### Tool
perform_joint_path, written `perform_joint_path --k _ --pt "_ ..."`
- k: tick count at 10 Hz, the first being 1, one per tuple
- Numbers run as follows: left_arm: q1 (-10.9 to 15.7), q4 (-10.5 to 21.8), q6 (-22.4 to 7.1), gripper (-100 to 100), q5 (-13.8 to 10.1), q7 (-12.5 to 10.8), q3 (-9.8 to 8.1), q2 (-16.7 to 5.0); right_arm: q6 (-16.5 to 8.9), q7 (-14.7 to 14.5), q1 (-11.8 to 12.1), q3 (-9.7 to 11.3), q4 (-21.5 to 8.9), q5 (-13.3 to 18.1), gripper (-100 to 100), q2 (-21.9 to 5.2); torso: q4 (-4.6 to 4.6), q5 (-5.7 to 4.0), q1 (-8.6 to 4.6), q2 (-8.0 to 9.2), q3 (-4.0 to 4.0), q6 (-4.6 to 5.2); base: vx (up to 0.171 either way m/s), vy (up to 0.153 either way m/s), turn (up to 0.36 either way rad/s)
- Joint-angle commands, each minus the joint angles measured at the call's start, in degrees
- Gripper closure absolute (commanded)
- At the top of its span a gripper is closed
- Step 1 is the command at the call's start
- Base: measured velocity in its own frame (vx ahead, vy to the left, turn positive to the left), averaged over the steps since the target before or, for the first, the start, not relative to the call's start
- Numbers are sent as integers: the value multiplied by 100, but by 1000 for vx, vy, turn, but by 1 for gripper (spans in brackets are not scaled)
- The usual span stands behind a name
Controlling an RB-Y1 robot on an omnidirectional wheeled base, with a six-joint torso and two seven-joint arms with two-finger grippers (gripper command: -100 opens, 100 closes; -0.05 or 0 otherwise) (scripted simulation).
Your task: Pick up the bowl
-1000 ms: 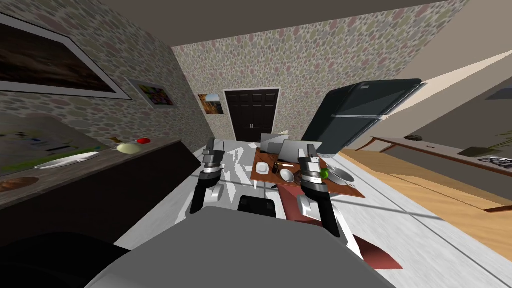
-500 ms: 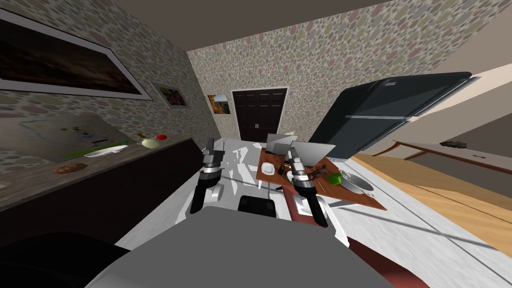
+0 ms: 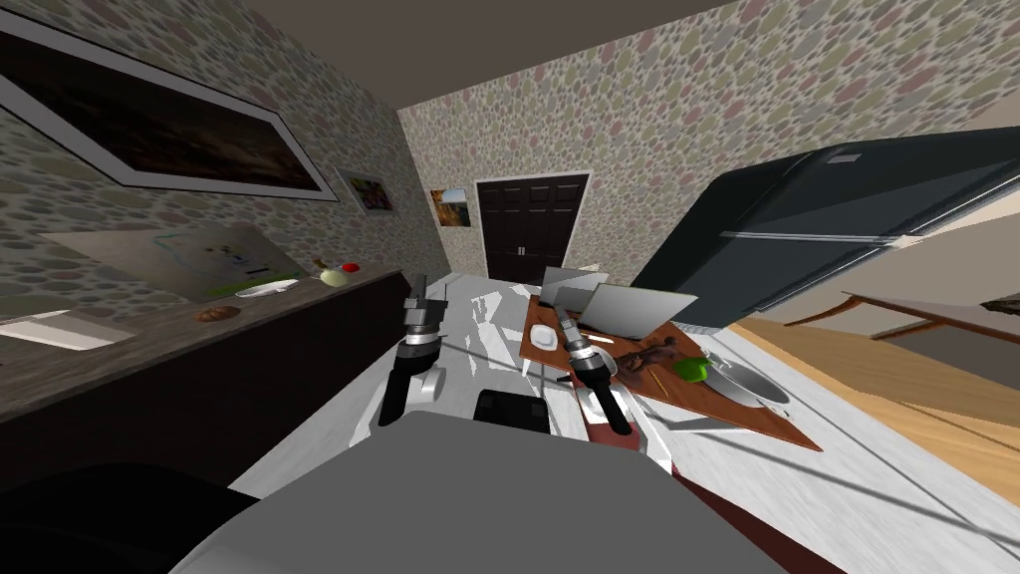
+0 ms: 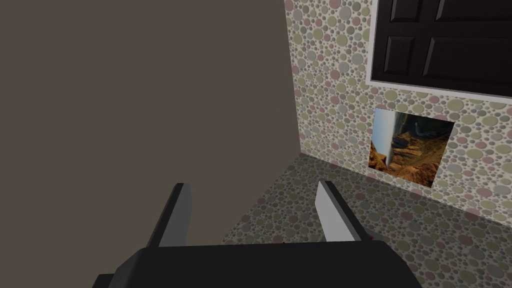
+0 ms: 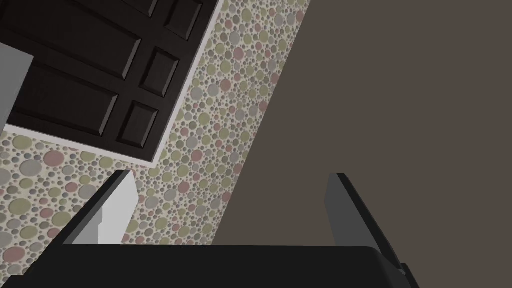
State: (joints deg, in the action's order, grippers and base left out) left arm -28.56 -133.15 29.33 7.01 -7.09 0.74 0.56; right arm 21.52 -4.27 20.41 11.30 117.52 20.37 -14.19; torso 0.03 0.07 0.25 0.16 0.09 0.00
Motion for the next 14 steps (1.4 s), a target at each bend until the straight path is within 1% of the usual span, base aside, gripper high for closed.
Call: perform_joint_path --k 1,2,3,4,5,6,7,8,9,10,11,12,13,14 --pt "0 0 0 0 0 0 0 0 -72 -69 -175 215 -286 286 -100 -227 0 0 0 0 0 0 -28 76 232" --pt "0 0 0 0 0 0 0 0 -113 -102 -270 357 -551 448 -100 -387 0 0 2 -3 -1 -2 -15 73 239" --pt "0 0 0 0 0 0 0 0 -113 -102 -270 357 -689 490 -100 -387 -1 0 0 -6 -3 0 -6 41 43" --pt "-1 0 0 0 0 0 -1 0 -153 -130 -361 500 -855 694 -100 -548 -1 -2 -11 -6 -3 5 -7 36 119" --pt "0 0 0 0 0 0 0 0 -153 -130 -361 500 -986 698 -100 -548 -1 -3 -12 -7 -4 1 -4 22 76" --pt "-1 0 0 0 0 0 -1 -1 -192 -154 -449 646 -1174 913 -100 -710 -1 -4 -18 -7 -4 4 -6 23 135" --pt "-1 0 0 0 0 0 -1 -1 -192 -154 -449 646 -1295 913 -100 -710 -1 -4 -20 -6 -3 2 -3 16 70" --pt "-1 0 0 0 0 0 -1 -1 -230 -172 -531 792 -1506 1133 -100 -872 -1 -5 -22 -9 -5 3 -1 24 139" --pt "-1 0 0 0 0 0 -1 -1 -264 -184 -611 940 -1790 1299 -100 -1032 -2 -4 -21 -11 -6 2 4 33 237" --pt "-1 0 0 0 0 0 -1 -1 -264 -184 -611 940 -1939 1359 -100 -1032 -2 -4 -19 -11 -6 2 3 20 72" --pt "-1 0 0 0 0 0 -1 -1 -297 -191 -688 1087 -2202 1582 -100 -1187 -2 -4 -21 -10 -6 5 2 23 132" --pt "-1 0 0 0 0 0 -1 -1 -297 -191 -688 1087 -2270 1588 -100 -1187 -2 -4 -20 -10 -6 2 4 14 77" --pt "-1 0 0 0 0 0 -1 -1 -328 -192 -765 1231 -2556 1821 -100 -1336 -1 -4 -24 -9 -5 6 7 15 164" --pt "-1 0 0 0 0 0 -1 -1 -328 -192 -765 1231 -2604 1821 -100 -1336 -2 -5 -25 -10 -5 3 8 7 62"
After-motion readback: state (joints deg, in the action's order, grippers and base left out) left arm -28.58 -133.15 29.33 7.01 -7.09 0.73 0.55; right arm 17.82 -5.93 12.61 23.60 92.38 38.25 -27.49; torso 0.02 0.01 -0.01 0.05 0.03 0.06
